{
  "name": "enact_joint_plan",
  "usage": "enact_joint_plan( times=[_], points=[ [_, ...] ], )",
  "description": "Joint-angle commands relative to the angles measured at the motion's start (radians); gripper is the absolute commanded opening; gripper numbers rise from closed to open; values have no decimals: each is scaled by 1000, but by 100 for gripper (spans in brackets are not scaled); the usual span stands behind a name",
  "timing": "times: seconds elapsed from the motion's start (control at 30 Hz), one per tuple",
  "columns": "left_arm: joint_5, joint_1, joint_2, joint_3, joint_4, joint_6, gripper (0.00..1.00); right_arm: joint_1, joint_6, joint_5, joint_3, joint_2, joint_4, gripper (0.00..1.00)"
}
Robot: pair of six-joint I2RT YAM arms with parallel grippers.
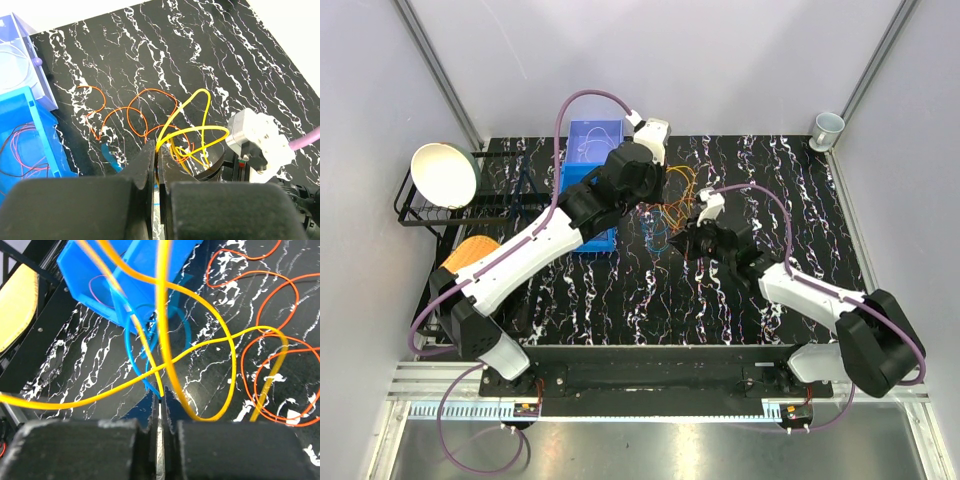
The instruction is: Untangle the cables
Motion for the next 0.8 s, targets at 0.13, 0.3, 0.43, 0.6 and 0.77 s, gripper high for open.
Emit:
enact_joint_plan(
  times=[0.13, 0.3, 0.43, 0.6, 0.77],
  points=[
    [-19, 16, 23, 147, -54, 16, 0, 11, 11, 158, -34, -127, -41, 0],
    [-27, 99, 98, 383, -185, 56, 0, 13, 110, 183, -138, -188, -67, 0],
    [-39, 180, 153, 537, -257, 87, 0, 11, 182, 204, -189, -204, -83, 0],
    [-27, 232, 197, 603, -252, 116, 0, 13, 202, 201, -212, -205, -93, 0],
    [-65, 274, 224, 592, -183, 139, 0, 11, 211, 200, -226, -178, -77, 0]
  ],
)
